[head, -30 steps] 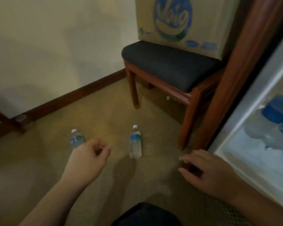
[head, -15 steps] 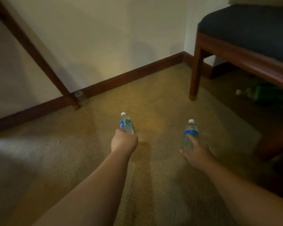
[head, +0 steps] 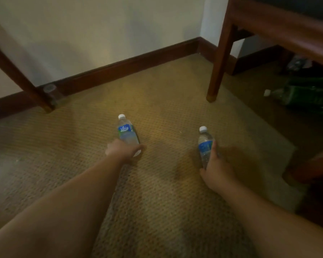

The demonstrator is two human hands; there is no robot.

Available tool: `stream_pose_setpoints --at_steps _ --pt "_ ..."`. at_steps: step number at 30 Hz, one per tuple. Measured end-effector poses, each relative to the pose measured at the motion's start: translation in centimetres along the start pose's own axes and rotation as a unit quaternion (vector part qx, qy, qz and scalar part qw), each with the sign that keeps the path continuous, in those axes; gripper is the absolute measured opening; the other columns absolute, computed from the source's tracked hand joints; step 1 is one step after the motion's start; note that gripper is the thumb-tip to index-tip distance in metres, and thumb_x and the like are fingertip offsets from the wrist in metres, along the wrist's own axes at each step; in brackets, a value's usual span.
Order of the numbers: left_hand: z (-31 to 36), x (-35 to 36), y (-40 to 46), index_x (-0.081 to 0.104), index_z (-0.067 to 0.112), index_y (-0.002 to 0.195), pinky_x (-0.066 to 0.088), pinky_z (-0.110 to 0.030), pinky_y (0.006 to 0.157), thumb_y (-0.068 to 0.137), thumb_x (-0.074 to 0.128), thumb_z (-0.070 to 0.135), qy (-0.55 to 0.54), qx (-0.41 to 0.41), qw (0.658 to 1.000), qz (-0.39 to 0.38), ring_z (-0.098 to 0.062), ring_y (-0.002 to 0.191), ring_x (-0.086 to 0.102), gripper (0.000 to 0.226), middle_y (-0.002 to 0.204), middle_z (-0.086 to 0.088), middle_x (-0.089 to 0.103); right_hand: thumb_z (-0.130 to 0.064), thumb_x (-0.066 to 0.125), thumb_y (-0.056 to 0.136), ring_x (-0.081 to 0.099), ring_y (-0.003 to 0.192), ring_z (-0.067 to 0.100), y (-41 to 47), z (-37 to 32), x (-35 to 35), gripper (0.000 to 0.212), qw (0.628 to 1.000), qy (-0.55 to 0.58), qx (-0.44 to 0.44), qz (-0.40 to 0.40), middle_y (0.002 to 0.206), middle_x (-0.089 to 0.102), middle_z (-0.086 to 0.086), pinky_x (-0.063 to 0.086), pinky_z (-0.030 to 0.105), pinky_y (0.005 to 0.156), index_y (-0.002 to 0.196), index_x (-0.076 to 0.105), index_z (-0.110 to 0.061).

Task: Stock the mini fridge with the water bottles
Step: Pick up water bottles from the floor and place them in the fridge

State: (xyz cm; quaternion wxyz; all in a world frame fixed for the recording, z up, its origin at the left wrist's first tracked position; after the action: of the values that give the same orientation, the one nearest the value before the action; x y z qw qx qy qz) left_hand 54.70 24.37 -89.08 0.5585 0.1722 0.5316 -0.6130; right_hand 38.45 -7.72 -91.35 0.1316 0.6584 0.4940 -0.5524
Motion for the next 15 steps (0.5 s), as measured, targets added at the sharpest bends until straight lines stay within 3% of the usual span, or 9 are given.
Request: stream_pose_setpoints --at_steps 3,6,8,10,12,13,15 --pt "0.4 1.6 1.2 0.049 0.006 0.142 0.057 -0.044 0.097 0.049 0.085 0.060 -0.053 -0.022 0.998 -0.025 -0.032 0.114 0.063 0.113 0.128 -0.015 0.061 -0.033 0.068 0.095 0.051 0.133 0.037 0.1 -0.1 -0.2 0.113 1.000 -0.015 -0.005 -0.014 0.158 0.037 0.020 0.041 0.048 0.109 0.160 -0.024 -0.024" --pt "-0.9 4.5 2.9 0.051 0.012 0.138 0.056 -0.047 0.096 0.035 0.055 0.071 0.032 0.010 0.999 -0.034 -0.034 0.112 0.063 0.118 0.124 -0.015 0.061 -0.036 0.071 0.093 0.048 0.136 0.039 -0.7 0.4 -0.5 0.116 0.999 0.013 0.006 -0.048 0.159 0.035 0.020 0.039 0.050 0.112 0.161 -0.022 -0.025" --pt "-0.6 5.8 -0.6 0.047 0.017 0.142 0.049 -0.050 0.103 0.041 0.038 0.080 0.149 0.062 0.985 -0.064 -0.037 0.122 0.056 0.119 0.133 -0.018 0.055 -0.041 0.076 0.088 0.045 0.140 0.038 -2.8 1.4 -0.7 0.122 0.996 0.055 0.013 -0.069 0.161 0.035 0.019 0.038 0.051 0.113 0.161 -0.021 -0.025" --pt "-0.1 6.3 -6.3 0.031 0.015 0.155 0.039 -0.050 0.114 0.060 0.044 0.083 0.250 0.098 0.957 -0.104 -0.040 0.137 0.042 0.117 0.150 -0.021 0.040 -0.047 0.078 0.085 0.045 0.141 0.036 -6.4 3.2 -0.2 0.128 0.993 0.057 0.031 -0.099 0.163 0.032 0.017 0.038 0.050 0.113 0.160 -0.024 -0.026" --pt "-1.1 7.9 -9.7 0.014 0.002 0.160 0.027 -0.043 0.122 0.085 0.054 0.072 0.306 0.080 0.936 -0.152 -0.037 0.149 0.027 0.111 0.161 -0.022 0.026 -0.052 0.076 0.085 0.050 0.135 0.032 -10.1 5.4 0.7 0.130 0.989 0.022 0.065 -0.133 0.162 0.033 0.014 0.043 0.047 0.107 0.158 -0.027 -0.026" --pt "-1.2 8.3 -11.2 0.010 0.000 0.161 0.023 -0.044 0.122 0.082 0.057 0.076 0.322 0.069 0.931 -0.161 -0.038 0.152 0.022 0.119 0.163 -0.022 0.022 -0.057 0.073 0.085 0.050 0.135 0.030 -11.2 6.3 0.7 0.128 0.989 0.003 0.078 -0.126 0.163 0.031 0.014 0.046 0.046 0.105 0.158 -0.027 -0.026" --pt "0.0 9.0 -12.3 0.013 0.006 0.162 0.027 -0.049 0.120 0.054 0.056 0.098 0.317 0.070 0.934 -0.152 -0.037 0.150 0.022 0.148 0.163 -0.019 0.023 -0.069 0.068 0.083 0.046 0.139 0.030 -11.2 6.8 -0.3 0.124 0.994 -0.006 0.083 -0.064 0.164 0.023 0.014 0.047 0.045 0.105 0.161 -0.017 -0.024"
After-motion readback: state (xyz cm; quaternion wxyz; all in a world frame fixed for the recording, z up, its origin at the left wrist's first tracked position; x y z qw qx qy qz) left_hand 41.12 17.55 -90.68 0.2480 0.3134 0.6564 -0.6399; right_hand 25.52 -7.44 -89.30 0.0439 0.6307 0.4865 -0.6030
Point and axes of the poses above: each hand's wrist, its own y-axis towards the middle knuckle, its own x-axis out of the palm, z = x × y, the point moved 9 cm from there along y, towards the middle knuckle
